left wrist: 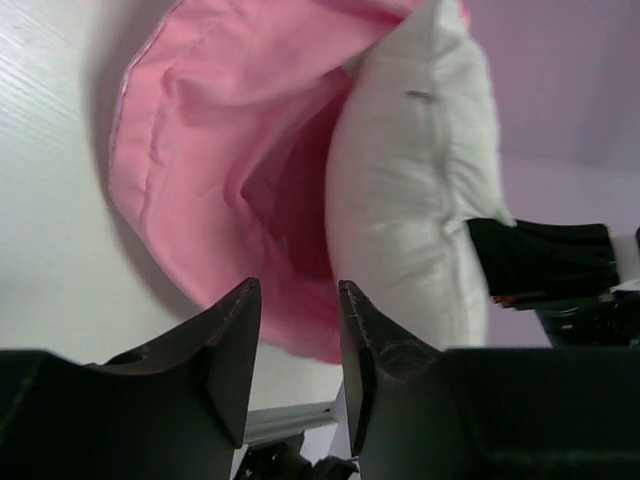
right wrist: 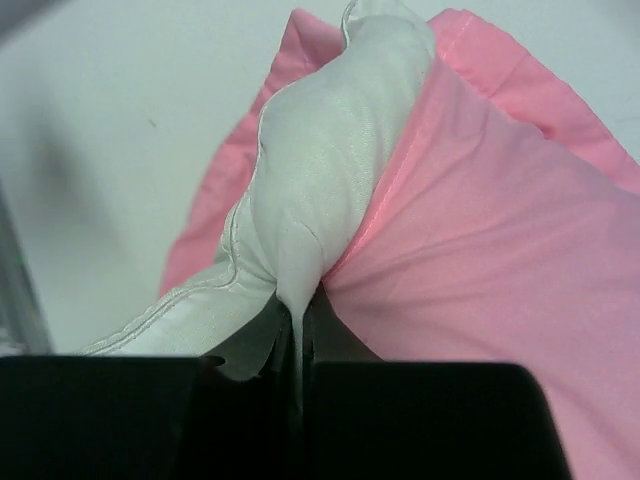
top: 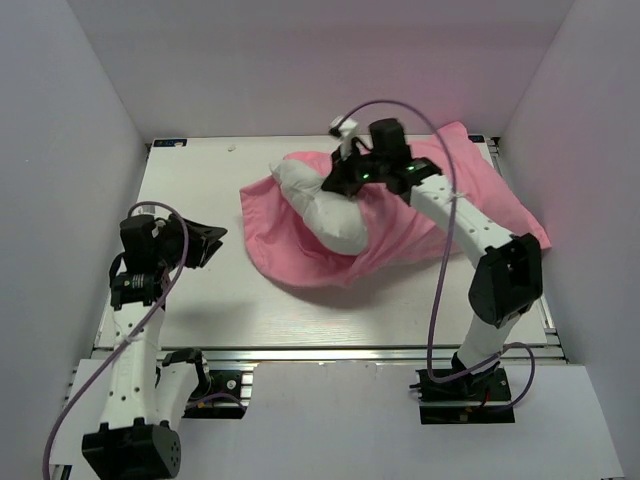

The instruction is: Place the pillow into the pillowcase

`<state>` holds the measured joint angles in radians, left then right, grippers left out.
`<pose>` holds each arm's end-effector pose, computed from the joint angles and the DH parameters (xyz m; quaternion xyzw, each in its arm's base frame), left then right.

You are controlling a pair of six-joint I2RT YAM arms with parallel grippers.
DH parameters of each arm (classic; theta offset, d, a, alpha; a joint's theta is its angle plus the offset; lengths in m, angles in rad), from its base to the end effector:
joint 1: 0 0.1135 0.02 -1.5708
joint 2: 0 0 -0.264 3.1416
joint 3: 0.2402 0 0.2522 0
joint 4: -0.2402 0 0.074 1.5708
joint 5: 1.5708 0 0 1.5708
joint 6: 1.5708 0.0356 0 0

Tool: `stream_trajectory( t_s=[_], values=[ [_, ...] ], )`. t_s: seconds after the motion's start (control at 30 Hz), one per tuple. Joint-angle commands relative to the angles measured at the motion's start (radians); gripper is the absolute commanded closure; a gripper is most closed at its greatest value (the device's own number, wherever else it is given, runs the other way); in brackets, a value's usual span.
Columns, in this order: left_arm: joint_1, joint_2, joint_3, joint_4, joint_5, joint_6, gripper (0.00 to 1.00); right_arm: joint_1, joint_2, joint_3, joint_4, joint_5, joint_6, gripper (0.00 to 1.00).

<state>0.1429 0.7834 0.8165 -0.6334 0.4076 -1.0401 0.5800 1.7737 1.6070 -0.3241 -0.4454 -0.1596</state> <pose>0.1642 0.0094 0.3076 -0.4047 0.7717 -0.3594 0.3339 0.3415 0.2421 0.3406 -0.4082 0.7389 0.2899 0.4509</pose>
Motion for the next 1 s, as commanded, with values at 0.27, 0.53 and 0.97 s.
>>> stream_trajectory(
  t_s=[0.27, 0.53, 0.97],
  values=[
    [-0.342, 0.322, 0.087, 0.382, 0.074, -0.070, 0.54, -0.121, -0.077, 0.019, 0.257, -0.418, 0.318, 1.00],
    [-0.489, 0.537, 0.131, 0.428, -0.016, -0.064, 0.56, -0.135, -0.097, -0.001, 0.313, -0.434, 0.393, 1.00],
    [-0.568, 0.779, 0.199, 0.393, -0.165, 0.066, 0.54, -0.141, -0.109, -0.033, 0.313, -0.443, 0.413, 1.00]
  ],
)
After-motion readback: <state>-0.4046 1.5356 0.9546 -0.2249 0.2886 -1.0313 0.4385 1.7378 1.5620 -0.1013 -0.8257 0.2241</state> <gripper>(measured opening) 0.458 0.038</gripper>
